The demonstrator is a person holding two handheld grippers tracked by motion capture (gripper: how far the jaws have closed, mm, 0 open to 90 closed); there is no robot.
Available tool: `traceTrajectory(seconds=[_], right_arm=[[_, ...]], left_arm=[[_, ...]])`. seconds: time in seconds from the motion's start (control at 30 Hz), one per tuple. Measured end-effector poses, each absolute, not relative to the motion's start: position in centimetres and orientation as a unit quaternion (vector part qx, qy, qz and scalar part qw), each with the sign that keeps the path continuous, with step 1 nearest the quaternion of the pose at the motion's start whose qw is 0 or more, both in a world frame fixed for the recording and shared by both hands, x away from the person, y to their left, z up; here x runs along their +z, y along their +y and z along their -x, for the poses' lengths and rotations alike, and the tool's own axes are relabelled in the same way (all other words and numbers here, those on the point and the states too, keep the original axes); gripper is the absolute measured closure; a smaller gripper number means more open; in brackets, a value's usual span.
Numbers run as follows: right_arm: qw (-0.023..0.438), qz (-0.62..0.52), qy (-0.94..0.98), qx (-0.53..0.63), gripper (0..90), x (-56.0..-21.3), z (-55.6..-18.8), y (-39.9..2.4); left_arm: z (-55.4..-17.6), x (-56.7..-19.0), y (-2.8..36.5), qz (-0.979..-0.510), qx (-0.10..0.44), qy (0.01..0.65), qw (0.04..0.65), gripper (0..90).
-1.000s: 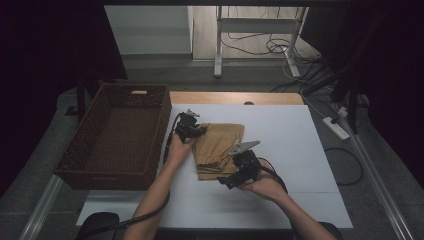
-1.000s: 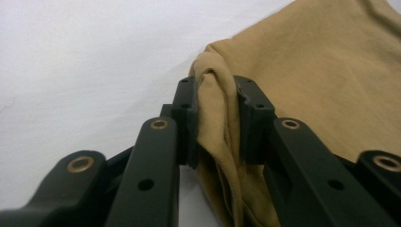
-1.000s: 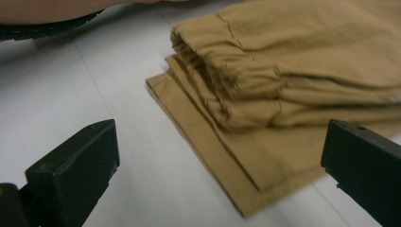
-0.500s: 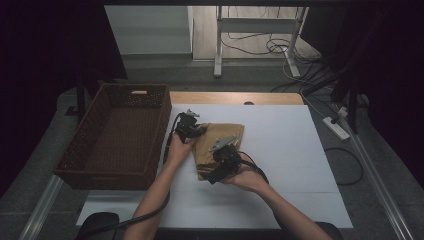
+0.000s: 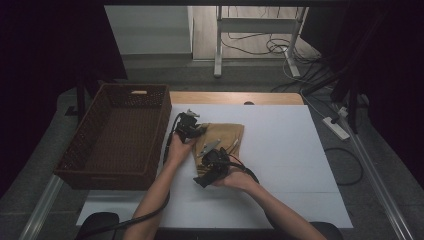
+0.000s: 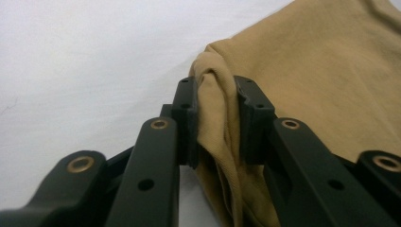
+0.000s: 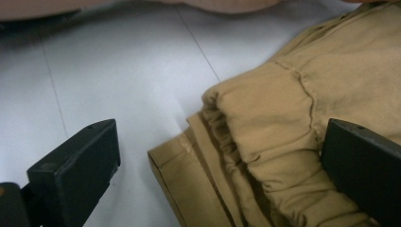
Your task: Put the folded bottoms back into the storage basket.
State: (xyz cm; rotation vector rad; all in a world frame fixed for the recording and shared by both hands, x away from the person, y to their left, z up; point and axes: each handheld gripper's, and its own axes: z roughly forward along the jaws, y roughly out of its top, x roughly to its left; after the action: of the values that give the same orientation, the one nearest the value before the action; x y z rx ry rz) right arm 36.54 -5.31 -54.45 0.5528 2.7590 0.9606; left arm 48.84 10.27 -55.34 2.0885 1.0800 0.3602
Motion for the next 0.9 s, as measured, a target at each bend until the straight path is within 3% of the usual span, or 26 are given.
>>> traceTrajectory(seconds=[0.17, 0.23, 0.33, 0.53, 0.63, 0.9], right_arm=[[0.132, -0.155, 0.931, 0.302, 1.0, -55.1, -35.7, -5.0], [0.128, -0.158, 0.932, 0.3, 4.5, -55.0, -35.8, -5.1], [0.133, -0.158, 0.932, 0.298, 15.0, -54.7, -36.0, -5.3], [0.16, -0.157, 0.929, 0.295, 45.4, -54.1, -36.3, -6.2], [0.166, -0.156, 0.928, 0.294, 53.7, -54.0, -36.4, -6.4], [0.145, -0.18, 0.926, 0.298, 65.6, -53.4, -37.1, -6.8]], left_arm=[[-48.9, -55.3, 10.3, -0.814, 0.139, 0.422, 0.373, 72.7], [-48.9, -55.3, 10.3, -0.814, 0.138, 0.423, 0.374, 72.7], [-48.9, -55.4, 10.3, -0.814, 0.137, 0.423, 0.374, 72.7], [-48.9, -55.4, 10.3, -0.814, 0.135, 0.424, 0.375, 72.7], [-48.9, -55.4, 10.3, -0.814, 0.136, 0.424, 0.374, 72.7], [-48.9, -55.3, 10.3, -0.814, 0.135, 0.424, 0.373, 72.5]])
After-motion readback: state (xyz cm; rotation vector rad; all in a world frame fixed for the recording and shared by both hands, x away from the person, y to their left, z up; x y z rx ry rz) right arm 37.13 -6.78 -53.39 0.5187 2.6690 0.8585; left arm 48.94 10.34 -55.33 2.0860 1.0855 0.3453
